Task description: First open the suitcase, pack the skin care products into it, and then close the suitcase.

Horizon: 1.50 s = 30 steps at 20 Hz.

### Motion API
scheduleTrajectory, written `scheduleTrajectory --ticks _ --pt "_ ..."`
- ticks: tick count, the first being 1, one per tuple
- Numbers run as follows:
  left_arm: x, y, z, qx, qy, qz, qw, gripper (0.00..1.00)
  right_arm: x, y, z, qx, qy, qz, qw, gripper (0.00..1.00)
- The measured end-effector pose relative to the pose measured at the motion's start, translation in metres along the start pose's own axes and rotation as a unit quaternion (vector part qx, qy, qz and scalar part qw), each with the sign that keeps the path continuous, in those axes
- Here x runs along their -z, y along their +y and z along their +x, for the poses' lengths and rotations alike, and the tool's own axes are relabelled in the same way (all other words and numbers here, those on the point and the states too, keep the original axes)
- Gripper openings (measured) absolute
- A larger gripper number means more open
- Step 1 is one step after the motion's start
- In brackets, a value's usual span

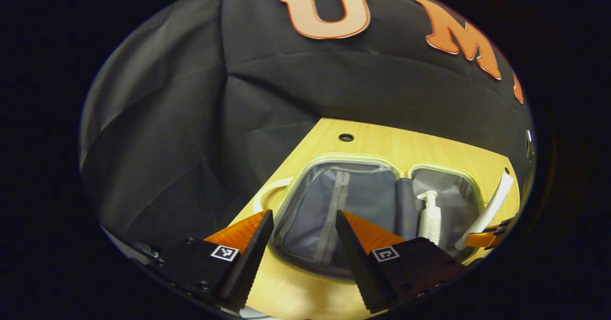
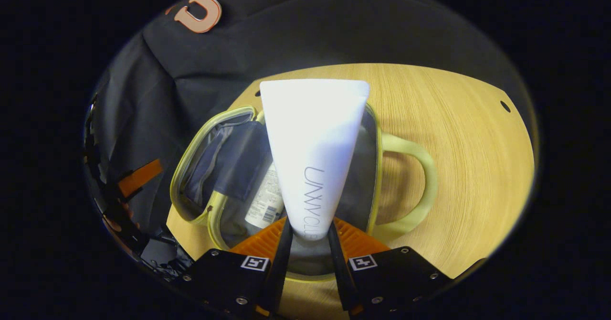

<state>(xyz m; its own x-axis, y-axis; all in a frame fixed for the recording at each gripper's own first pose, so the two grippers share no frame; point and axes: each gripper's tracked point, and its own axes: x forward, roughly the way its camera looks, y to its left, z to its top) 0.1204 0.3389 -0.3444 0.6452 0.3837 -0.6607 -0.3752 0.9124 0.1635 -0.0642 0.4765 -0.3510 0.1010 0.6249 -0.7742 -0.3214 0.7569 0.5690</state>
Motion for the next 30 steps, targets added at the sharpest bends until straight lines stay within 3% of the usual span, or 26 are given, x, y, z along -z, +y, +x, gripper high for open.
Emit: scheduleTrajectory --ticks 7,8,10,13,18,19,22,23,26,28,29,30 --pt "0.017 0.072 0.025 -0.035 0.03 -0.06 0.997 0.86 0.004 0.002 0.023 0.029 0.049 0.028 0.998 0.47" --pt "0.02 0.078 0.03 -0.035 0.037 -0.062 0.997 0.86 0.006 0.003 0.026 0.033 0.056 0.034 0.997 0.42" --pt "0.027 0.086 0.043 -0.039 0.046 -0.062 0.996 0.86 0.004 0.001 0.029 0.041 0.06 0.044 0.996 0.47" --pt "0.029 0.099 0.061 -0.044 0.051 -0.075 0.995 0.86 -0.003 -0.005 0.029 0.052 0.051 0.062 0.995 0.38" --pt "0.026 0.117 0.093 0.005 0.084 -0.152 0.985 0.86 -0.004 -0.005 0.017 0.068 0.033 0.065 0.995 0.35" --pt "0.026 0.116 0.101 0.016 0.091 -0.168 0.981 0.86 -0.005 -0.004 0.013 0.066 0.026 0.07 0.995 0.4" --pt "0.033 0.106 0.12 0.054 0.114 -0.197 0.972 0.9 -0.011 -0.005 0.002 0.071 -0.007 0.082 0.994 0.24" --pt "0.032 0.104 0.122 0.067 0.119 -0.202 0.97 0.9 -0.014 -0.004 -0.003 0.073 -0.019 0.082 0.994 0.32" --pt "0.036 0.084 0.139 0.106 0.145 -0.227 0.957 0.9 -0.026 -0.003 -0.017 0.084 -0.059 0.081 0.991 0.42" --pt "0.04 0.076 0.15 0.125 0.167 -0.249 0.946 0.9 -0.035 -0.003 -0.032 0.089 -0.093 0.089 0.988 0.56" --pt "0.043 0.074 0.153 0.128 0.177 -0.255 0.942 0.83 -0.038 -0.004 -0.038 0.09 -0.104 0.096 0.986 0.65" --pt "0.046 0.072 0.159 0.13 0.183 -0.259 0.939 0.81 -0.04 -0.005 -0.045 0.091 -0.115 0.101 0.984 0.63"
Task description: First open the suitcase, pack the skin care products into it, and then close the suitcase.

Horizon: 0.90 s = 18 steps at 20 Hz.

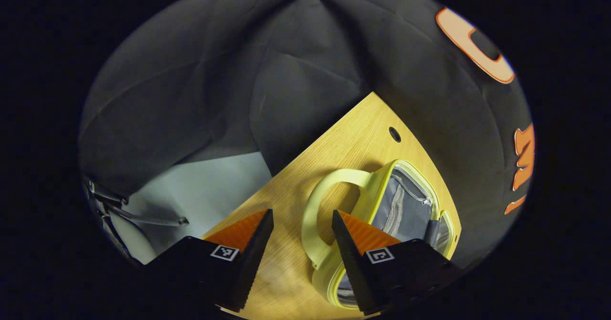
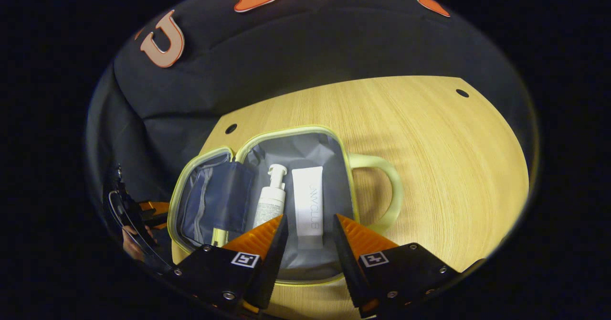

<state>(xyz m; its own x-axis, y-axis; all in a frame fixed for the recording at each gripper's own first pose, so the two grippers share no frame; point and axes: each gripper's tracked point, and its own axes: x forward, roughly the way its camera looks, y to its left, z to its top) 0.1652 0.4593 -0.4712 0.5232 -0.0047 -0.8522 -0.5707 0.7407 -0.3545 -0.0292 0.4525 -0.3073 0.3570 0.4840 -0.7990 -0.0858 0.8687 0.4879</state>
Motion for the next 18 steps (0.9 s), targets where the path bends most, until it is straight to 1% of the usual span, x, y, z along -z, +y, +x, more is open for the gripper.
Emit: scheduleTrajectory --ticks 2,3,4,5,6,7,8,9,10,11,13,15,18 --pt "-0.003 0.003 0.005 -0.003 0.002 -0.013 1.0 0.81 -0.013 -0.003 -0.014 -0.001 -0.031 0.005 0.999 0.69" --pt "0.003 0.0 0.016 0.004 0.008 -0.027 1.0 0.63 -0.021 -0.007 -0.021 0.001 -0.049 0.006 0.999 0.7" --pt "0.005 -0.006 0.01 0.011 0.015 -0.043 0.999 0.46 -0.028 -0.01 -0.029 0.001 -0.066 0.006 0.998 0.75" --pt "0.005 -0.007 0.01 0.009 0.017 -0.052 0.998 0.28 -0.036 -0.017 -0.039 0.007 -0.084 0.007 0.996 0.81" --pt "0.008 -0.007 0.017 0.01 0.021 -0.05 0.998 0.24 -0.044 -0.028 -0.049 0.018 -0.103 0.004 0.995 0.86" --pt "0.006 -0.005 0.008 0.013 0.016 -0.048 0.999 0.24 -0.05 -0.038 -0.057 0.025 -0.115 0.0 0.993 0.88" --pt "0.002 -0.012 0.012 0.018 0.013 -0.048 0.999 0.23 -0.055 -0.048 -0.064 0.034 -0.124 -0.004 0.992 0.9" --pt "0.0 -0.014 0.007 0.022 0.008 -0.038 0.999 0.15 -0.059 -0.058 -0.073 0.042 -0.129 -0.007 0.991 0.9" --pt "-0.003 -0.02 0.0 0.022 -0.006 -0.029 0.999 0.11 -0.065 -0.07 -0.082 0.051 -0.139 -0.009 0.989 0.92" --pt "-0.002 -0.02 -0.004 0.021 -0.011 -0.008 1.0 0.08 -0.07 -0.08 -0.085 0.056 -0.148 -0.01 0.987 0.92" --pt "-0.013 -0.028 -0.018 0.013 -0.041 0.035 0.998 0.08 -0.081 -0.097 -0.092 0.069 -0.17 -0.01 0.983 0.94" --pt "-0.024 -0.036 -0.034 0.006 -0.071 0.066 0.995 0.08 -0.09 -0.105 -0.097 0.082 -0.19 -0.01 0.978 0.94" --pt "-0.035 -0.06 -0.062 0.004 -0.123 0.122 0.985 0.07 -0.111 -0.115 -0.113 0.089 -0.234 -0.015 0.968 0.94"
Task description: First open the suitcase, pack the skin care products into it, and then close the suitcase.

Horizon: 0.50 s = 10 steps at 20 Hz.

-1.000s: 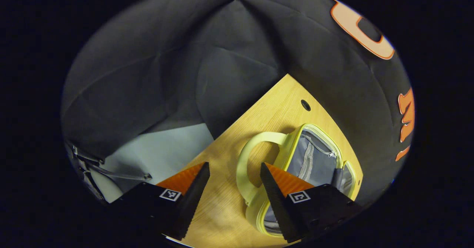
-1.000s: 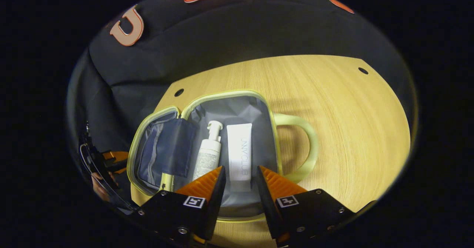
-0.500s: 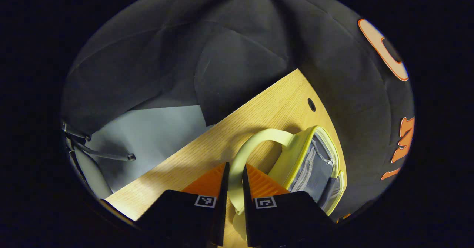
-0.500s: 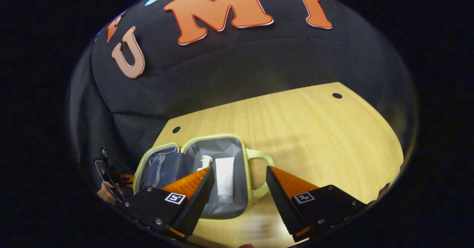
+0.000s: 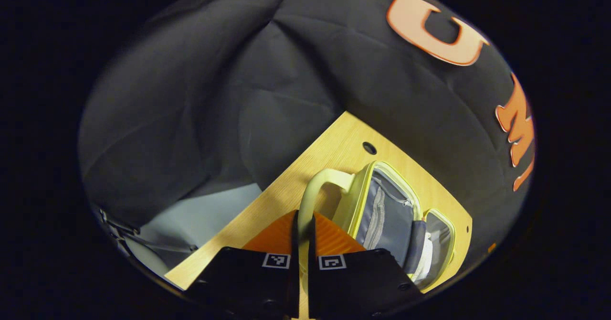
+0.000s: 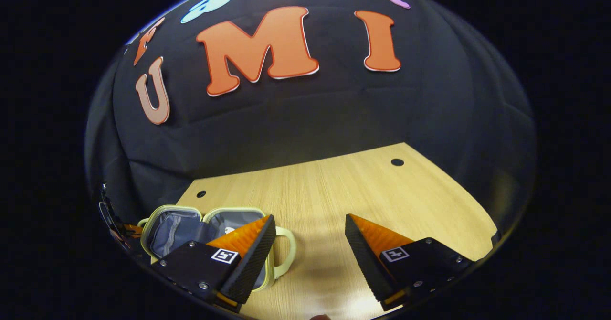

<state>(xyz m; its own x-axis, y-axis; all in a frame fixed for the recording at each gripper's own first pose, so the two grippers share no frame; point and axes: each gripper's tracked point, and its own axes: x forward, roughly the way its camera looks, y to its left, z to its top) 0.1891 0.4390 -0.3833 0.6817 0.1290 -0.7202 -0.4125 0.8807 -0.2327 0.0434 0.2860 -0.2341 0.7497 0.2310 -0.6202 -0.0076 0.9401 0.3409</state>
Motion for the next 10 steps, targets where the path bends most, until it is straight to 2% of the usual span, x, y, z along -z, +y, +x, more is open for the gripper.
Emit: scheduleTrajectory --ticks 4,10 --pt "-0.022 -0.034 -0.035 0.004 -0.046 0.036 0.998 0.07 -0.019 -0.012 0.001 0.0 -0.02 0.001 1.0 0.94" --pt "-0.053 -0.106 -0.095 0.054 -0.116 0.086 0.988 0.07 -0.037 -0.015 -0.004 -0.009 -0.05 -0.031 0.998 0.93"
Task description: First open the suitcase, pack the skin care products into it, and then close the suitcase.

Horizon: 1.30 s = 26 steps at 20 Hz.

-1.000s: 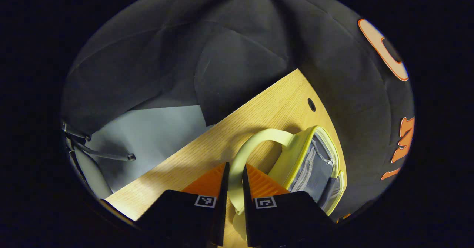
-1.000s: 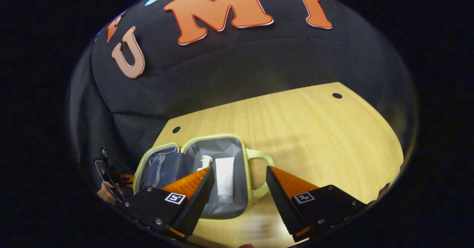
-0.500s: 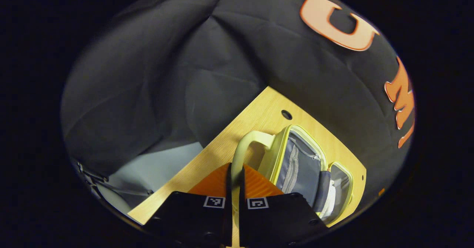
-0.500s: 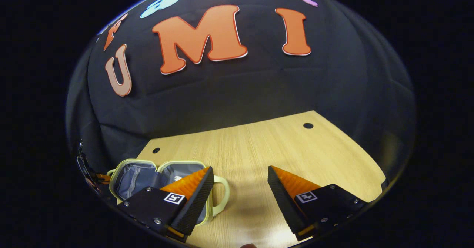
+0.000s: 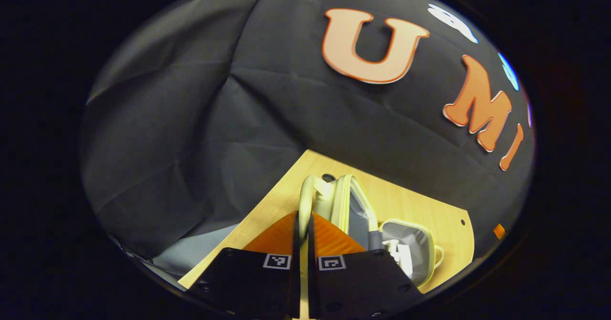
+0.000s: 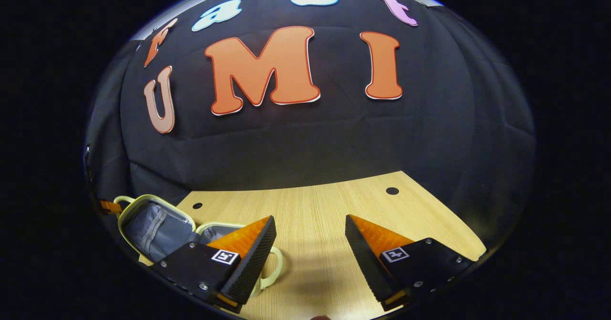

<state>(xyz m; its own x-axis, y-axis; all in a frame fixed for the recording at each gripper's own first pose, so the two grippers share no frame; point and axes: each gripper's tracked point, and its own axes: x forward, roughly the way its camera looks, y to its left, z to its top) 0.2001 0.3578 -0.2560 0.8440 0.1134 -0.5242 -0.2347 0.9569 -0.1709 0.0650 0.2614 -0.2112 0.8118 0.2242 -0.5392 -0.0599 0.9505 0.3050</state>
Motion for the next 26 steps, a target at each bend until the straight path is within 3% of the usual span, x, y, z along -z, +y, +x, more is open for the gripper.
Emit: scheduleTrajectory --ticks 8,15,20,26 --pt "-0.027 -0.107 -0.042 0.045 -0.059 0.114 0.991 0.06 -0.004 -0.016 -0.001 -0.015 -0.001 0.005 1.0 0.94" --pt "-0.015 -0.209 -0.062 0.097 -0.075 0.212 0.969 0.08 -0.007 -0.035 -0.007 -0.017 0.0 0.012 1.0 0.94" --pt "0.023 -0.288 -0.064 0.152 -0.057 0.241 0.957 0.06 -0.004 -0.05 -0.011 -0.017 0.005 0.017 1.0 0.93" --pt "0.085 -0.357 -0.05 0.23 0.003 0.201 0.952 0.07 0.001 -0.079 -0.016 -0.011 0.012 0.026 1.0 0.93"
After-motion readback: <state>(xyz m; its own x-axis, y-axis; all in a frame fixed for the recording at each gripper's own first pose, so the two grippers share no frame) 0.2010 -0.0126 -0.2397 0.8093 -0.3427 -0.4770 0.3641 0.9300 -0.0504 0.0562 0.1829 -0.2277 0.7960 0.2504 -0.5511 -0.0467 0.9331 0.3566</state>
